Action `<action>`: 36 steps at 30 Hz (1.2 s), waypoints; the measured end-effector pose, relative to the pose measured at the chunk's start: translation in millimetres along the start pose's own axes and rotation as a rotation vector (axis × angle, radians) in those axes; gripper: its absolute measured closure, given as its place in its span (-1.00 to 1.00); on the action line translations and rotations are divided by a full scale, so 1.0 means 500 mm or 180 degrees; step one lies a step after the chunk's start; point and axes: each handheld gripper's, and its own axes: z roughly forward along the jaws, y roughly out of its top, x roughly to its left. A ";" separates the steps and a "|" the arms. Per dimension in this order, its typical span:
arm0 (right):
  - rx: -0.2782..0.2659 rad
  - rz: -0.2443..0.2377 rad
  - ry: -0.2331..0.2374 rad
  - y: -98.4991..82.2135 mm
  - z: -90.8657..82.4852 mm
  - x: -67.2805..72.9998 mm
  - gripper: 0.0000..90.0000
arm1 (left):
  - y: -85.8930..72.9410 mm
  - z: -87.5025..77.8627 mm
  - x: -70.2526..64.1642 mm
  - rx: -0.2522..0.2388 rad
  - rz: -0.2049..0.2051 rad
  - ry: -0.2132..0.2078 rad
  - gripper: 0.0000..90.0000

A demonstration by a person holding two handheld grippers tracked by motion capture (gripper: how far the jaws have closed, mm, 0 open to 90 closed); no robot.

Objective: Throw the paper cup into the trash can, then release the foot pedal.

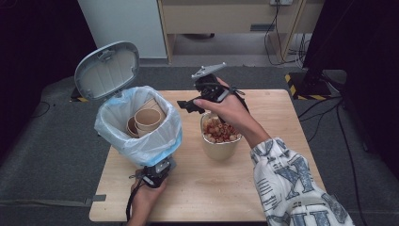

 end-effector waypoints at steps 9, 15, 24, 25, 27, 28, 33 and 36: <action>0.0010 0.0079 -0.0177 -0.033 -0.026 -0.039 -0.84 | 0.000 0.000 -0.001 0.0001 0.0013 0.0005 0.92; 0.0036 0.0104 -0.0234 -0.051 -0.041 -0.057 -0.84 | 0.000 0.000 0.000 -0.0007 0.0017 -0.0001 0.92; 0.0024 0.0236 -0.0466 -0.096 -0.093 -0.107 -0.85 | 0.000 -0.003 0.002 -0.0006 -0.0024 0.0033 0.77; 0.0032 0.0247 -0.0503 -0.102 -0.099 -0.113 -0.85 | 0.000 -0.004 0.000 0.0002 0.0010 0.0038 0.71; 0.0035 0.0272 -0.0565 -0.115 -0.112 -0.125 -0.85 | 0.003 -0.010 -0.012 0.0000 0.0031 0.0095 0.49; 0.0039 0.0288 -0.0594 -0.121 -0.118 -0.130 -0.85 | 0.003 -0.013 -0.017 -0.0056 -0.0004 0.0085 0.39; 0.0028 0.0384 -0.0748 -0.153 -0.147 -0.156 -0.86 | 0.005 -0.035 -0.018 -0.0159 -0.0067 0.0042 0.12; 0.0014 0.0470 -0.0898 -0.177 -0.161 -0.169 -0.86 | 0.004 -0.042 -0.022 -0.0200 -0.0095 -0.0008 0.01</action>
